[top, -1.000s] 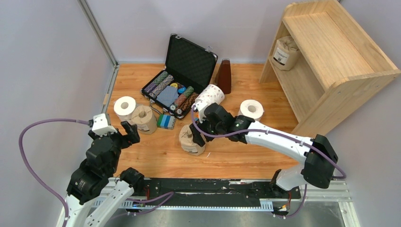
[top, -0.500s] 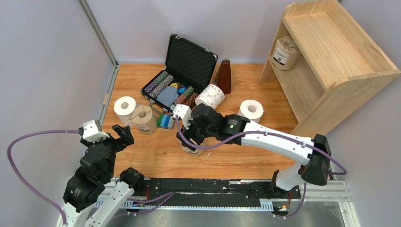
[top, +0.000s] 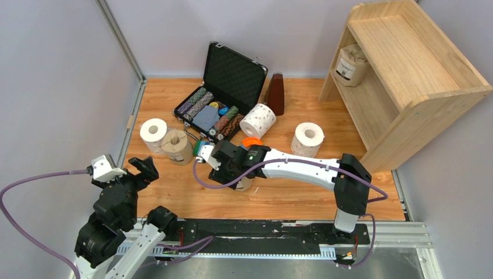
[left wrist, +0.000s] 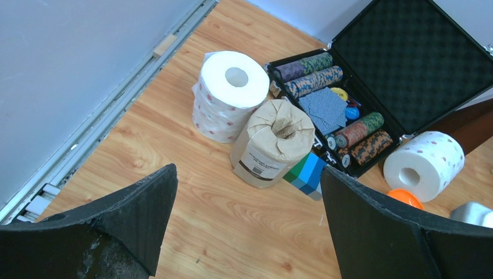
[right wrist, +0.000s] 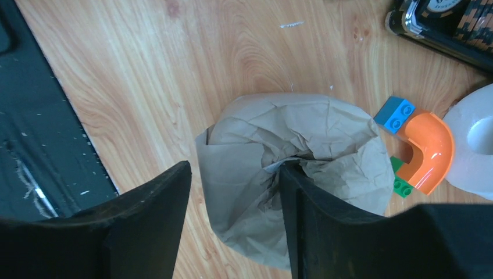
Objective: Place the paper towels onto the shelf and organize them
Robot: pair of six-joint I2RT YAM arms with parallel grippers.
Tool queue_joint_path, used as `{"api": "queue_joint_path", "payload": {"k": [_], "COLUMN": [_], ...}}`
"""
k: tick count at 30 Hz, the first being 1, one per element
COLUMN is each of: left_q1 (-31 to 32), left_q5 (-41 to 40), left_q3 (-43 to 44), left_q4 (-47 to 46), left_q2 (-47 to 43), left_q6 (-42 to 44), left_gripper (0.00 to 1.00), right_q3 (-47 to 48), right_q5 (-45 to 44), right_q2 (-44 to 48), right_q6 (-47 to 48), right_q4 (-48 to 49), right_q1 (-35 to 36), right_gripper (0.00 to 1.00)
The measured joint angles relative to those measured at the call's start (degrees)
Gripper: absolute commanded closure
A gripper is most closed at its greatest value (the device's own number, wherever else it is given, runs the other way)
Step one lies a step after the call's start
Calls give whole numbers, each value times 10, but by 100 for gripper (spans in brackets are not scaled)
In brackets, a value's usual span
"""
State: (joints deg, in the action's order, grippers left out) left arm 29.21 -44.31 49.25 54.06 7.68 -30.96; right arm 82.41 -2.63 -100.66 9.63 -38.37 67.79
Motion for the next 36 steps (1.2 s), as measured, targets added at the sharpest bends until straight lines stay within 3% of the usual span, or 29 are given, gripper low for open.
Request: {"api": "queue_joint_path", "payload": {"k": [4, 8, 15, 27, 36], "left_q1": [0, 0, 0, 0, 0], "left_q5": [0, -1, -2, -4, -7], "left_q3": [0, 0, 0, 0, 0], "left_q4": [2, 2, 2, 2, 2], "left_q2": [0, 0, 1, 3, 3], "left_q6": [-1, -1, 0, -2, -6], "left_gripper": [0, 0, 0, 0, 0], "right_q3": [6, 7, 17, 110, 187], "right_q5": [-22, -34, -39, -49, -118], "right_q2": [-30, -44, -44, 0, 103], "right_q6": [6, 10, 10, -19, -70], "right_q4": [-13, -21, -40, -138, -205], "right_q1": [6, 10, 12, -8, -128], "right_gripper": [52, 70, 84, 86, 81]}}
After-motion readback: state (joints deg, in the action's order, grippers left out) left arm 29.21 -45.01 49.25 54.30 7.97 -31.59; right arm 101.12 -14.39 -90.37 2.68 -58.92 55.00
